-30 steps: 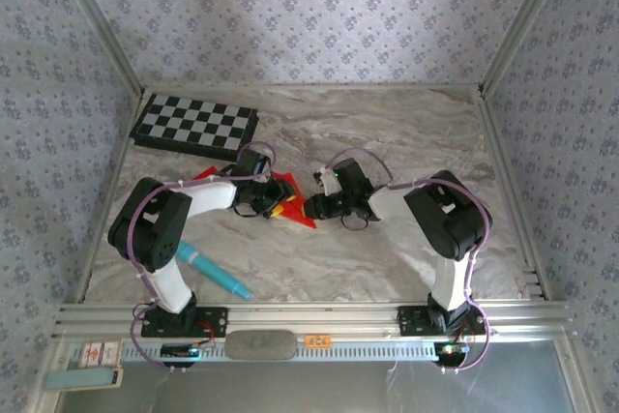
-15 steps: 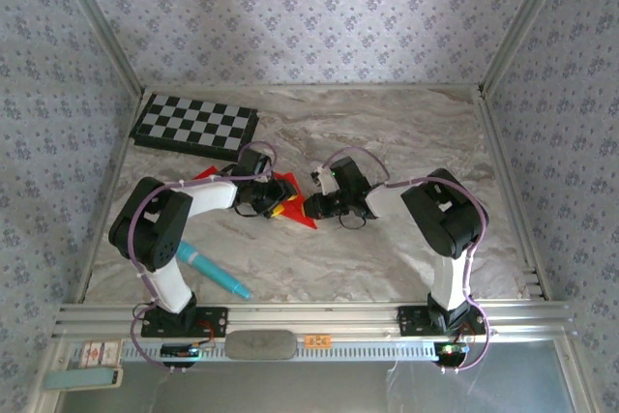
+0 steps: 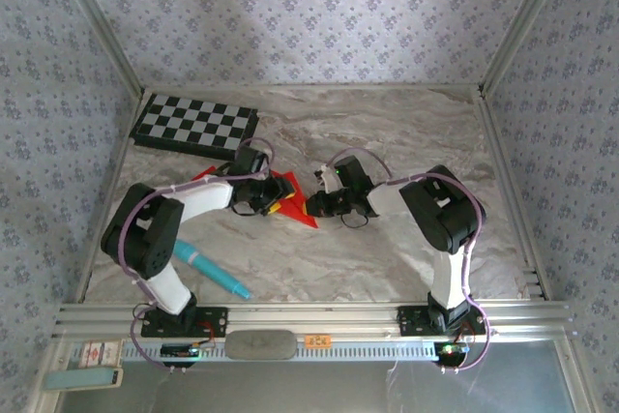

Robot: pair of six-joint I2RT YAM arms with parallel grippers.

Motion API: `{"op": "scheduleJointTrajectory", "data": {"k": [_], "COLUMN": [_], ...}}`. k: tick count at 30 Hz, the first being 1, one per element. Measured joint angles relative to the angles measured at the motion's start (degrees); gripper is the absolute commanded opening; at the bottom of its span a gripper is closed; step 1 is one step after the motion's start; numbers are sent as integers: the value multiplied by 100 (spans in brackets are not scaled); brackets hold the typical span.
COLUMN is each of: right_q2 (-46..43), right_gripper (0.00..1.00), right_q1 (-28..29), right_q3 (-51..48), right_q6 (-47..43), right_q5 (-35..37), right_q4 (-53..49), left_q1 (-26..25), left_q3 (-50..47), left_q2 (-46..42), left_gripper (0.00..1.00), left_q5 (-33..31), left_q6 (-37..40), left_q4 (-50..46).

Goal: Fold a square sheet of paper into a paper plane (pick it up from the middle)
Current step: Fourth fold the wing at the center of the table.

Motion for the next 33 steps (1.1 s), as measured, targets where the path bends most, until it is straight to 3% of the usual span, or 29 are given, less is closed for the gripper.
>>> {"op": "scheduleJointTrajectory", "data": {"k": [6, 16, 33], "right_q2": [96, 144, 219], "right_gripper": [5, 6, 11], "right_q1": [-72, -109, -153], "right_q3": [0, 70, 302], "right_q6": [236, 382, 450], "right_q5": [-262, -367, -479], "right_q4": [129, 50, -378], "left_q1": [81, 81, 81], "left_q3": [-210, -444, -442], "left_q2": [-367, 28, 627], "left_gripper": [40, 19, 9], "left_q5": [35, 505, 868], "left_q6": [-7, -85, -175], "left_q4": [529, 1384, 1985]}}
